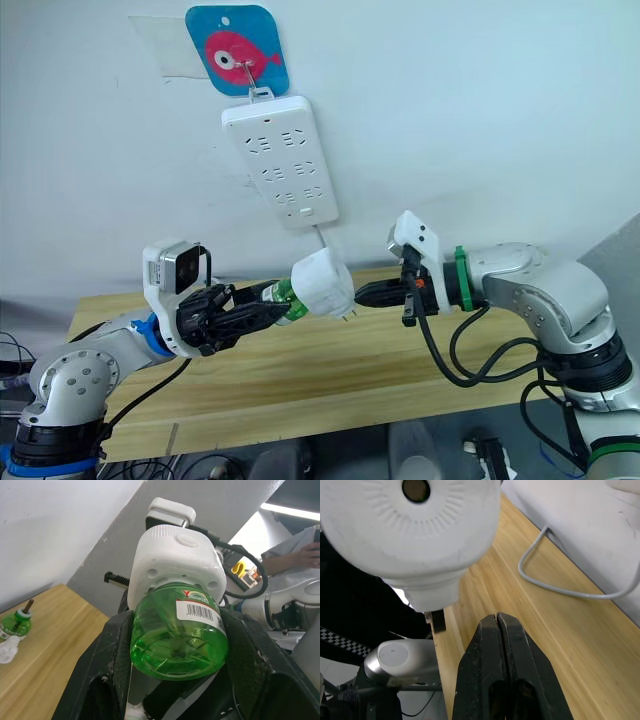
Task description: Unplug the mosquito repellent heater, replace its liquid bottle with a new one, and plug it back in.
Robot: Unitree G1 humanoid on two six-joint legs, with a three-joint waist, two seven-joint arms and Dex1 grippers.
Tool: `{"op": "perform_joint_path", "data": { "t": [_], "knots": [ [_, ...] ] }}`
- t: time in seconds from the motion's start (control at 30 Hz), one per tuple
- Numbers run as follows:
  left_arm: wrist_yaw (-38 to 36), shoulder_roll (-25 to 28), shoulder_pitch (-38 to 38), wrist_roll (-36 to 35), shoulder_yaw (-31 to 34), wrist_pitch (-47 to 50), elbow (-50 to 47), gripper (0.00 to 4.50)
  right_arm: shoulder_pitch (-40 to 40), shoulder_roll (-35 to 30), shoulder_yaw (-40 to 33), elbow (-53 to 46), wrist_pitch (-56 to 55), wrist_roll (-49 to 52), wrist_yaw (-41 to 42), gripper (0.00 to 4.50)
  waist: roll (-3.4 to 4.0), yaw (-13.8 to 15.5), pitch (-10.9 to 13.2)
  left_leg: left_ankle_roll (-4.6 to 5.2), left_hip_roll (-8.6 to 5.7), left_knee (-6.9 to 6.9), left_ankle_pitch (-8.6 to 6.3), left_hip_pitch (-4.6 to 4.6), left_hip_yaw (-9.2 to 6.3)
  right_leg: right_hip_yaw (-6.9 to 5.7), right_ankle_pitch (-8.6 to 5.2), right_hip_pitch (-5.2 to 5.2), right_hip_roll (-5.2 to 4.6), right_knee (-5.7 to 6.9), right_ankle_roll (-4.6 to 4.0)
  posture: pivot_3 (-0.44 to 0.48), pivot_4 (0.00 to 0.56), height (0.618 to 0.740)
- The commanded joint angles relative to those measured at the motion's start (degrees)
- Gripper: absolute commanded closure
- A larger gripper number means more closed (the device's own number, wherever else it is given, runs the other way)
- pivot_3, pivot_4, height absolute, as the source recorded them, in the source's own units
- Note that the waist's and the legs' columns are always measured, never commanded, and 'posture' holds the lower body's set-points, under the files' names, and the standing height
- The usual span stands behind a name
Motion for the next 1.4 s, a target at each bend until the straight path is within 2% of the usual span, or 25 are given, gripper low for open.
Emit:
{"op": "perform_joint_path", "data": {
  "t": [0.03,0.4,0.63,0.83,1.03,1.13,1.4],
  "knots": [
    [0.51,-0.57,-0.42,-1.31,0.72,-0.12,-0.98,2.22,-1.34,0.25,-0.68,-2.43,-0.51,0.92,0.09,4.48,0.00,0.06,0.00,0.00,0.00,0.00,0.00,0.00,0.00,0.00,0.00,0.00,0.00,0.00,0.00,-0.245,0.252,0.740],
    [-1.03,-1.34,-0.14,4.07,-1.32,-2.81,0.15,2.22,-3.24,-1.29,-3.10,-8.29,2.60,5.05,0.26,4.48,0.00,0.07,0.00,0.00,0.00,0.00,0.00,0.00,-0.01,0.00,0.00,0.00,0.00,-0.02,0.00,-0.259,0.248,0.740],
    [-1.46,-1.21,-0.04,5.14,-1.42,-3.39,0.37,2.22,-3.35,-1.35,-4.22,-9.70,3.97,6.93,0.06,4.48,0.00,0.06,0.00,0.00,0.00,-0.01,0.00,0.00,0.00,0.00,0.00,0.00,0.00,-0.03,0.00,-0.259,0.247,0.740],
    [-1.33,-1.45,-0.56,3.99,-0.89,-2.99,0.05,2.22,-2.96,-0.93,-3.83,-9.49,4.39,7.04,-0.65,4.48,0.00,0.06,0.00,0.00,0.00,-0.01,0.00,0.00,0.00,0.00,0.00,0.00,0.00,-0.03,0.00,-0.256,0.242,0.740],
    [-1.45,-0.06,-0.71,0.82,0.99,-0.91,-0.73,2.22,0.22,-4.65,-2.92,-3.81,0.88,2.03,1.27,4.48,0.00,0.11,0.00,0.01,0.00,-0.01,0.00,0.00,0.00,0.00,0.00,0.01,0.00,-0.03,0.00,-0.248,0.241,0.740],
    [-2.41,1.77,-0.11,0.17,2.26,-0.07,-0.62,2.22,0.63,-7.03,-3.10,-0.40,-0.99,0.29,3.30,3.91,0.00,0.09,0.00,0.01,0.00,-0.01,0.00,0.00,0.00,0.01,0.00,0.00,0.00,-0.02,0.00,-0.247,0.243,0.740],
    [-5.72,5.81,1.85,1.01,4.45,0.46,0.16,2.22,-1.62,-9.78,-5.31,5.96,-2.67,-0.29,7.24,0.99,-0.01,0.12,0.01,0.01,0.00,-0.03,-0.01,0.01,0.02,0.03,0.00,-0.01,0.00,-0.03,0.00,-0.242,0.238,0.740]
  ]
}}
